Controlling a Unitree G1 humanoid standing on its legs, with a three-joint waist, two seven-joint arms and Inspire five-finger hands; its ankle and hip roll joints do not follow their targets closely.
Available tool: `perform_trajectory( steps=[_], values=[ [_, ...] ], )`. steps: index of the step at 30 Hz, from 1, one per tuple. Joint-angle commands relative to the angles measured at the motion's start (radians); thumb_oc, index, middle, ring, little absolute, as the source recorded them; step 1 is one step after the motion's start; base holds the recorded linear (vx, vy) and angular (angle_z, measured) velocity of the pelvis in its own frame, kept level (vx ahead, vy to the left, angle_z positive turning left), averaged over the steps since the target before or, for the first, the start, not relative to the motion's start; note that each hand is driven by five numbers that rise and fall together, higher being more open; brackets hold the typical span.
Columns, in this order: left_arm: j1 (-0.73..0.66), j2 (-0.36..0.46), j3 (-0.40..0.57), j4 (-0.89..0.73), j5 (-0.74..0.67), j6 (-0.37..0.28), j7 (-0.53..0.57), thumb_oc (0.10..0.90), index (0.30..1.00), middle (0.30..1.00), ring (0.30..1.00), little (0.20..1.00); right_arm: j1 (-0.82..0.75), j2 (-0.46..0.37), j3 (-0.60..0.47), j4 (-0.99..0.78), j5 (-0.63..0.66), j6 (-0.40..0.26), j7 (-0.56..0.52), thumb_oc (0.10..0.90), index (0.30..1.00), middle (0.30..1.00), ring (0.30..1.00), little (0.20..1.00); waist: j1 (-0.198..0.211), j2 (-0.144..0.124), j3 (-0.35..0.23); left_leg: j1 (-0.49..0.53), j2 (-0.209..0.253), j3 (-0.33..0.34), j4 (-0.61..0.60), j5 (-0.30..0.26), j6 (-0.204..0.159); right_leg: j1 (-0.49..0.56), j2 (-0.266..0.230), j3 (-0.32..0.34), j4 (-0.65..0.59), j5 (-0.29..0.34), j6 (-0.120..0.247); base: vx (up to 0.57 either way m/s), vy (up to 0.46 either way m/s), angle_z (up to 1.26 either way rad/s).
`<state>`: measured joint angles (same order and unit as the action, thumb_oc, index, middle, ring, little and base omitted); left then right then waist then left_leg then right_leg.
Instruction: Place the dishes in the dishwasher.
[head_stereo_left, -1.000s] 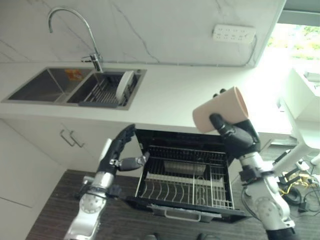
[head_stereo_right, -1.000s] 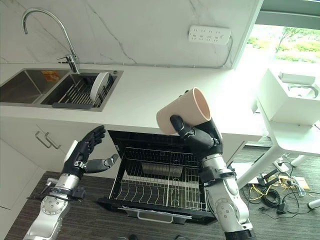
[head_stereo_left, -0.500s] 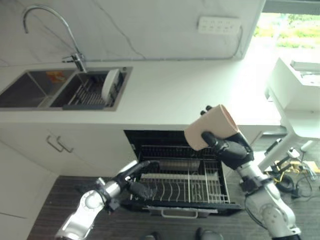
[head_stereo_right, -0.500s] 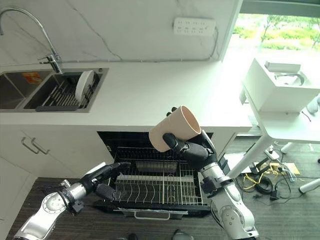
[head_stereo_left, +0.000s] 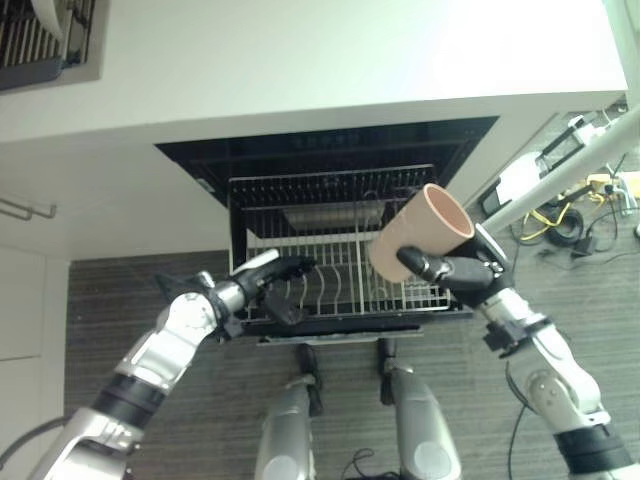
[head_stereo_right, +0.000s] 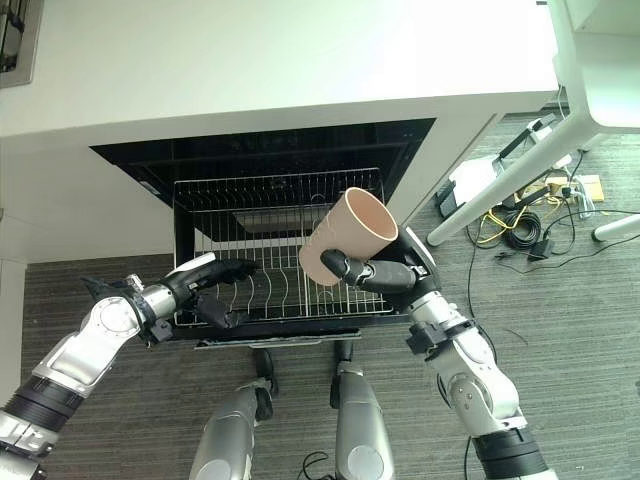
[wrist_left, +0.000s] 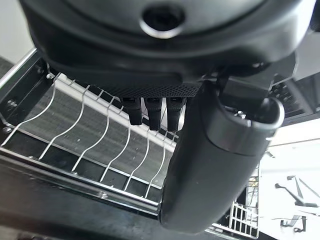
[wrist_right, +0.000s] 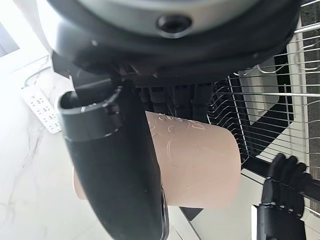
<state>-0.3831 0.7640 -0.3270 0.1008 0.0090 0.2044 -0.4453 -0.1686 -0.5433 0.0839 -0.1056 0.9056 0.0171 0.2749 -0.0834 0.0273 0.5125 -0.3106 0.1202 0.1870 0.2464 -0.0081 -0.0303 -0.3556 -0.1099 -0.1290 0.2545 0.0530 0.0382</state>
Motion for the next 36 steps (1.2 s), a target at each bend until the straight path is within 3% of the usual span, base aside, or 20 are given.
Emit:
perform_trajectory(
  steps=[1, 6, 8, 10, 15, 22, 26, 29, 36],
  values=[
    [0.033, 0.019, -0.002, -0.054, 0.07, 0.103, -0.21, 0.8, 0.9, 0.9, 0.9, 0.9, -0.06, -0.001, -0.05, -0.145, -0.002, -0.078, 0.058, 0.4, 0.3, 0.3, 0.3, 0.3, -0.013, -0.013, -0.12, 0.063, 0.032, -0.018, 0.054, -0.135, -0.046, 0.048, -0.017, 0.045, 0.045, -0.123, 0.108, 0.0, 0.0, 0.0],
    [0.048, 0.024, -0.056, -0.054, 0.166, 0.239, -0.497, 0.8, 0.9, 0.9, 0.9, 0.9, -0.071, -0.031, -0.055, -0.143, -0.004, -0.047, 0.054, 0.4, 0.3, 0.3, 0.3, 0.3, -0.018, -0.005, -0.121, 0.068, 0.035, -0.006, 0.054, -0.135, -0.049, 0.052, -0.019, 0.044, 0.045, -0.124, 0.108, -0.01, 0.029, 0.01],
    [0.065, 0.019, -0.084, -0.058, 0.205, 0.313, -0.684, 0.8, 0.9, 0.9, 0.9, 0.9, -0.079, -0.041, -0.05, -0.134, -0.006, -0.045, 0.043, 0.4, 0.3, 0.3, 0.3, 0.3, -0.02, -0.003, -0.119, 0.071, 0.033, -0.005, 0.054, -0.137, -0.049, 0.054, -0.018, 0.047, 0.045, -0.125, 0.106, 0.0, 0.0, 0.0],
    [0.074, 0.007, -0.111, -0.043, 0.236, 0.356, -0.8, 0.8, 0.9, 0.9, 0.9, 0.9, -0.085, -0.046, -0.041, -0.121, -0.008, -0.052, 0.036, 0.4, 0.3, 0.3, 0.3, 0.3, -0.024, -0.002, -0.118, 0.077, 0.033, -0.002, 0.054, -0.14, -0.048, 0.06, -0.017, 0.048, 0.045, -0.129, 0.105, 0.0, 0.0, 0.0],
    [0.078, 0.014, -0.17, 0.01, 0.271, 0.406, -1.01, 0.8, 0.9, 0.9, 0.9, 0.9, -0.117, -0.068, -0.025, -0.086, 0.006, -0.059, 0.019, 0.4, 0.3, 0.3, 0.3, 0.3, -0.03, -0.002, -0.116, 0.085, 0.032, 0.005, 0.054, -0.145, -0.048, 0.069, -0.015, 0.051, 0.045, -0.136, 0.103, 0.0, 0.014, -0.03],
    [0.101, -0.004, -0.204, 0.056, 0.276, 0.412, -1.158, 0.8, 0.9, 0.9, 0.9, 0.9, -0.118, -0.069, -0.035, -0.016, -0.002, -0.049, 0.029, 0.4, 0.3, 0.3, 0.3, 0.3, -0.034, 0.0, -0.121, 0.09, 0.031, 0.01, 0.054, -0.149, -0.047, 0.076, -0.017, 0.051, 0.045, -0.142, 0.1, 0.01, 0.015, -0.08],
    [0.126, -0.022, -0.211, 0.083, 0.24, 0.41, -1.089, 0.8, 0.9, 0.9, 0.9, 0.9, -0.116, -0.061, -0.036, 0.01, -0.014, -0.039, 0.017, 0.4, 0.3, 0.3, 0.3, 0.3, -0.03, -0.002, -0.124, 0.092, 0.028, 0.007, 0.054, -0.152, -0.044, 0.081, -0.018, 0.049, 0.045, -0.145, 0.099, 0.0, 0.0, 0.0],
    [0.146, -0.025, -0.184, 0.087, 0.128, 0.398, -0.906, 0.8, 0.9, 0.9, 0.9, 0.9, -0.111, -0.057, -0.045, 0.019, -0.018, -0.035, 0.002, 0.4, 0.3, 0.3, 0.3, 0.3, -0.022, 0.0, -0.127, 0.091, 0.023, 0.002, 0.054, -0.152, -0.042, 0.084, -0.019, 0.047, 0.045, -0.146, 0.098, 0.0, 0.0, 0.0],
    [0.206, 0.056, 0.028, -0.058, -0.025, 0.421, -0.692, 0.8, 0.9, 0.9, 0.9, 0.9, -0.054, -0.085, -0.089, -0.001, -0.017, -0.037, -0.013, 0.4, 0.3, 0.3, 0.3, 0.3, 0.005, 0.02, -0.138, 0.094, 0.007, -0.017, 0.054, -0.147, -0.042, 0.1, -0.033, 0.026, 0.045, -0.147, 0.097, 0.01, 0.011, 0.04]
  ],
)
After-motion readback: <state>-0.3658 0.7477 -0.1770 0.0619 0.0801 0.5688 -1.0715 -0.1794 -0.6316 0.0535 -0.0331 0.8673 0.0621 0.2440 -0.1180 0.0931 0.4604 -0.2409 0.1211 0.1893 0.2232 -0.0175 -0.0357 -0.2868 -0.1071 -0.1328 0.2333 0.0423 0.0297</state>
